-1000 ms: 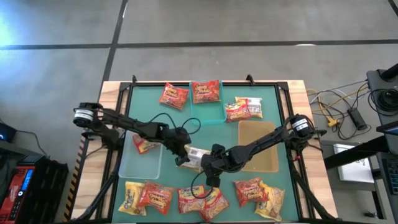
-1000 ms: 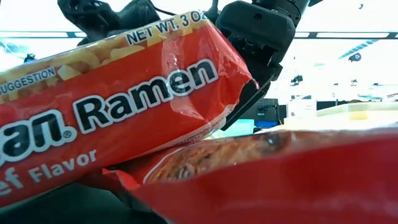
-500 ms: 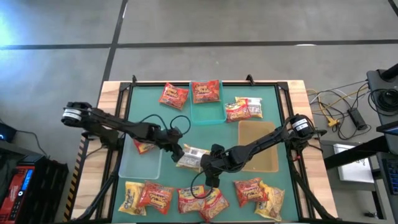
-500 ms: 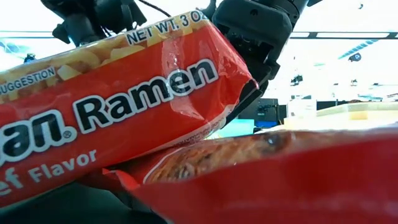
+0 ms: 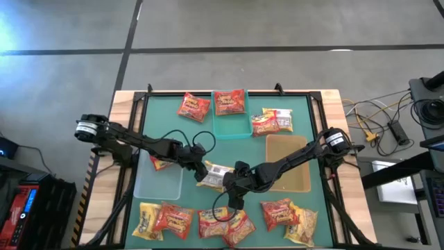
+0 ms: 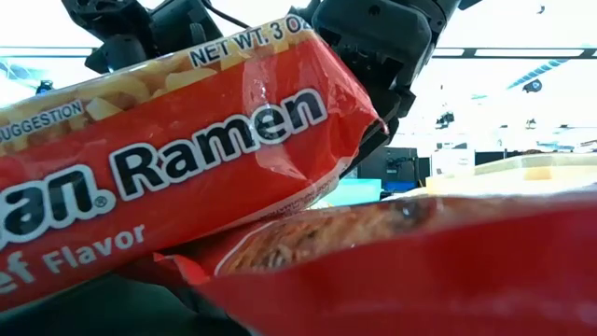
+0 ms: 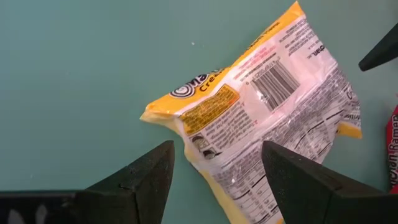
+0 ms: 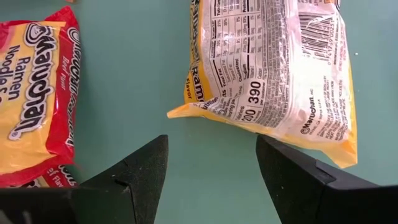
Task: Sort Maruchan noodles
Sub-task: Put the yellow noodle pack into the yellow bin
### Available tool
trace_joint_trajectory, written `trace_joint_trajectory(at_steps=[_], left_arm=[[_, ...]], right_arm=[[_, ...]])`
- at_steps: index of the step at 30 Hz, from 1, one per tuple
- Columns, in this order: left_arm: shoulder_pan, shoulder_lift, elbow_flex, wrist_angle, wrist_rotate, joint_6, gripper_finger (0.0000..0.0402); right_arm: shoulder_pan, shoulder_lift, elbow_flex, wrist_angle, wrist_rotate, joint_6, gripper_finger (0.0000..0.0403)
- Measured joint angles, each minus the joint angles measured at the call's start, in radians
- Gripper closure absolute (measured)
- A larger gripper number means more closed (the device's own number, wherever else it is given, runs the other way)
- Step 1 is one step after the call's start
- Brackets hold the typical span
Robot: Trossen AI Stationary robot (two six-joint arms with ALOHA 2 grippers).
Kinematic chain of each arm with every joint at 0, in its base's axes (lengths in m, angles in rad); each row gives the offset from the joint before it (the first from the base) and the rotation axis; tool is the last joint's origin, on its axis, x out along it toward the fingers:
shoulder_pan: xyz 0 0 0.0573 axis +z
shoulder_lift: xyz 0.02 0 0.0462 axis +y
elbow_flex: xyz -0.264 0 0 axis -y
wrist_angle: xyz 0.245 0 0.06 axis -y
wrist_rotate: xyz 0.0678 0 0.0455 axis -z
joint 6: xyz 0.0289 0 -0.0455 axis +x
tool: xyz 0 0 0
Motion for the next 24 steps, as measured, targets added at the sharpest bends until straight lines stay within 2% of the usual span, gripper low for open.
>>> trace_joint_trajectory(at_steps=[5,12,24], left_arm=[[0.000,-0.009,0.028,-0.059,-0.001,-0.002,0.0175],[0.000,0.007,0.089,-0.129,-0.006,0.078,0.0175],[0.007,0.126,0.156,-0.206,-0.023,0.187,0.0175]], right_arm=[[0.000,0.000,0.000,0.000,0.000,0.000,0.0170],[0.000,0.000,0.000,0.000,0.000,0.000,0.0170],[0.000,0.000,0.000,0.000,0.000,0.000,0.0170]])
